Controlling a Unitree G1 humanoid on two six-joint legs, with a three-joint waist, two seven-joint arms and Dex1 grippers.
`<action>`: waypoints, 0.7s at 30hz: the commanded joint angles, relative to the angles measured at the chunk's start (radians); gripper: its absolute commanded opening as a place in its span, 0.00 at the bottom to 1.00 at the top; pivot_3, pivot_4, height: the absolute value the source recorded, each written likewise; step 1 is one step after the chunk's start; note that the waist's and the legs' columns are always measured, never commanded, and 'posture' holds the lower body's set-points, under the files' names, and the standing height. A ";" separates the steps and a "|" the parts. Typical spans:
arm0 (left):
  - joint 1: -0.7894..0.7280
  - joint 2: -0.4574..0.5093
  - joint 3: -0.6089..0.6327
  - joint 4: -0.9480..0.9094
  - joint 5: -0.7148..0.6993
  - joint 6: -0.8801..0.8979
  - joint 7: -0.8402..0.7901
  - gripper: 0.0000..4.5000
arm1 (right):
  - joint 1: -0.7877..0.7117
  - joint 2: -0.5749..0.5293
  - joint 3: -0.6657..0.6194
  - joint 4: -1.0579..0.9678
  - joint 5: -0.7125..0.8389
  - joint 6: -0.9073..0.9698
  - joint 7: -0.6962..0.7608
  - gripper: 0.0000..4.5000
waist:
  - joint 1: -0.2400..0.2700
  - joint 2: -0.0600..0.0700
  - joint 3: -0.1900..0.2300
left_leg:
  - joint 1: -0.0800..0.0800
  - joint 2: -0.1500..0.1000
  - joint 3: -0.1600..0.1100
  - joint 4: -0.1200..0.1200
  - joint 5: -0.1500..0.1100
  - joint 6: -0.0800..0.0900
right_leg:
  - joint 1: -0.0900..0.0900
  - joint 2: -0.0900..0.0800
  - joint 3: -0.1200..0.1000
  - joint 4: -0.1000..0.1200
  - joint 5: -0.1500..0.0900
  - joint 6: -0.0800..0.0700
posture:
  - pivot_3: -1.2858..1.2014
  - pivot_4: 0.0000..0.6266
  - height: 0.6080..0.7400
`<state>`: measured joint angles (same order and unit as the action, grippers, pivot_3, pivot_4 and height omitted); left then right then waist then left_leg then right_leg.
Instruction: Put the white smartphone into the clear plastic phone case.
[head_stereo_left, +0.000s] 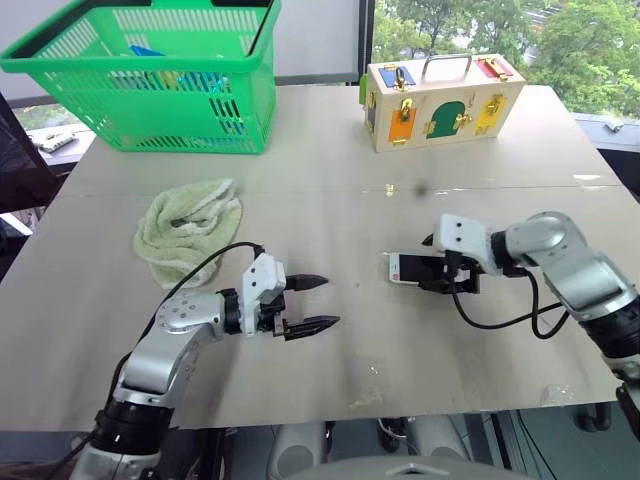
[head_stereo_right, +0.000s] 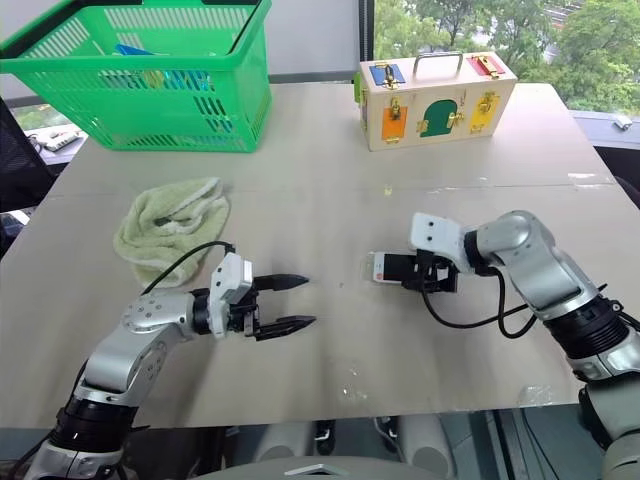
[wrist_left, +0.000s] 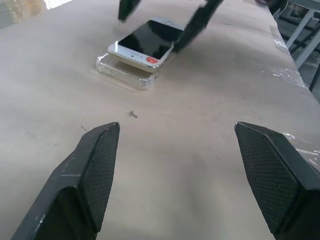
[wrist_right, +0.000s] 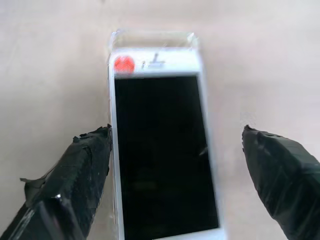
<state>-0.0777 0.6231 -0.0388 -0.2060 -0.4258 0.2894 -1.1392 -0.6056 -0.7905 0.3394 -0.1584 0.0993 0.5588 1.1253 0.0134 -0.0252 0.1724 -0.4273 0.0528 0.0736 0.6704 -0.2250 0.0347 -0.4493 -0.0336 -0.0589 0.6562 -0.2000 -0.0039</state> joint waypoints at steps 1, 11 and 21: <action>0.011 0.008 0.020 0.026 -0.010 -0.054 -0.028 0.84 | 0.021 -0.015 -0.082 -0.103 0.092 0.076 0.026 0.72 | 0.001 0.000 0.000 | 0.000 0.000 0.000 0.000 0.000 0.000 | 0.000 0.000 0.000 0.000 0.000 0.000 | 0.52 0.24 1.00; -0.004 0.002 0.008 0.091 -0.001 -0.115 -0.050 0.84 | 0.027 0.134 -0.016 -0.023 0.061 0.111 -0.114 0.01 | -0.001 0.000 0.000 | 0.001 0.001 0.000 0.000 0.000 0.000 | 0.000 -0.002 -0.001 0.001 0.000 0.000 | 0.52 0.24 1.00; -0.007 0.007 0.008 0.051 -0.010 -0.088 -0.028 0.84 | 0.052 0.145 0.126 0.078 -0.060 0.059 -0.114 0.01 | -0.001 0.000 -0.001 | 0.001 0.001 0.000 0.000 0.000 0.000 | 0.001 -0.001 -0.001 0.000 0.000 0.000 | 0.52 0.24 1.00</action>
<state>-0.0768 0.6232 -0.0390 -0.1136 -0.4244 0.2014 -1.1706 -0.5768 -0.6392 0.4147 -0.1190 0.0807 0.6089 1.0098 0.0128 -0.0256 0.1714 -0.4255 0.0535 0.0738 0.6705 -0.2251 0.0347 -0.4476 -0.0343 -0.0599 0.6566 -0.2000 -0.0041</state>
